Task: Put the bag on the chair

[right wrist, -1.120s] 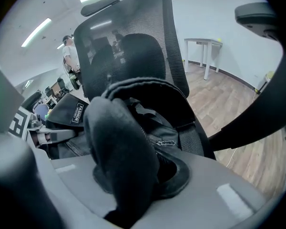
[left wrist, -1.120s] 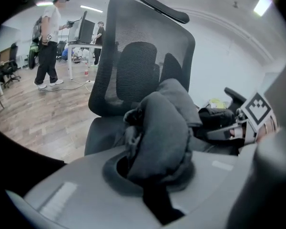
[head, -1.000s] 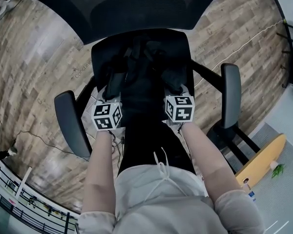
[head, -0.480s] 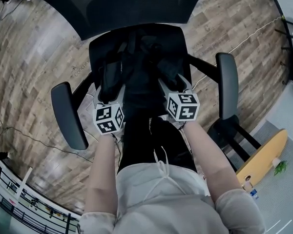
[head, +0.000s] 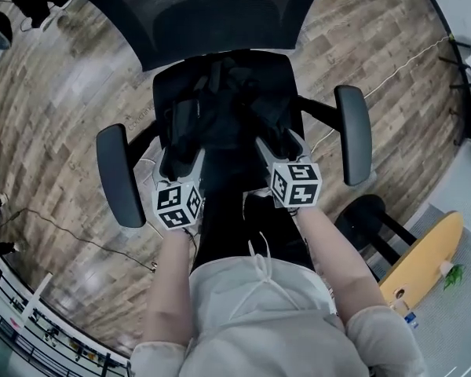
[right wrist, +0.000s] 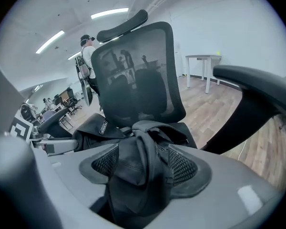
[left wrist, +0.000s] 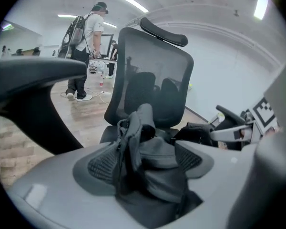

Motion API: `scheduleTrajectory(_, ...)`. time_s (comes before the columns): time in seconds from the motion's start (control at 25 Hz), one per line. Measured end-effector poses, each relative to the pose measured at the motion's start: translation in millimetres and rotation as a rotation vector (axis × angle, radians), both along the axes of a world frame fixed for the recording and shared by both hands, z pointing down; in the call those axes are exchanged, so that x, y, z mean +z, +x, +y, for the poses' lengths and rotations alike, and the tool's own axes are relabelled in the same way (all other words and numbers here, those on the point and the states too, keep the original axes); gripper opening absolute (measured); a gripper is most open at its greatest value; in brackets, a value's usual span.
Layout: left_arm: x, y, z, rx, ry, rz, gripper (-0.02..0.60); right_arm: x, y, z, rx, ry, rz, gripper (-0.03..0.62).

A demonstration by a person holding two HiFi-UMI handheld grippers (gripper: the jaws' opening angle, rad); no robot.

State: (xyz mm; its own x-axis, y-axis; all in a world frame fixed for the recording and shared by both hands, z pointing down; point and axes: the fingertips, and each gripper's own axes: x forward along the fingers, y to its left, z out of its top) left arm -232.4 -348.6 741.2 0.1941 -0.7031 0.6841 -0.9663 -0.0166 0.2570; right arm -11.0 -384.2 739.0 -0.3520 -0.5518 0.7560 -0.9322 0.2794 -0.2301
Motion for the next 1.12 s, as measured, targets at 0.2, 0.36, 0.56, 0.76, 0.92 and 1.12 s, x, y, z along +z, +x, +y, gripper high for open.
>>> scheduleTrajectory(0.2,-43.4,9.4,12.7,0.005,0.034,0.003,0.383,-44.6,1.6,7.3,0.013,0.028,-0.019,0.327)
scheduleTrajectory(0.36,-88.0,19.2,13.8,0.045,0.099,-0.017,0.348,-88.3,-5.8,11.3,0.004,0.068,-0.056,0.295)
scheduleTrajectory(0.56,-155.3,21.1,5.1,0.069,0.188,-0.033,0.259,-149.3,-17.2,8.3,0.004,0.154,-0.087,0.254)
scheduleTrajectory(0.76,-230.6,22.7,-7.2,0.087,0.288,-0.040,0.187,-222.7,-16.7,-3.9,0.060,0.251,-0.133,0.184)
scheduleTrajectory(0.92,-295.0,23.2,-17.0,0.071,0.400,-0.022,0.136,-278.8,-18.5,-16.1,0.082,0.342,-0.170,0.148)
scheduleTrajectory(1.12,-365.0,27.2,-24.2,0.045,0.531,-0.027,0.047,-339.1,-8.2,-24.5,0.110,0.445,-0.171,0.010)
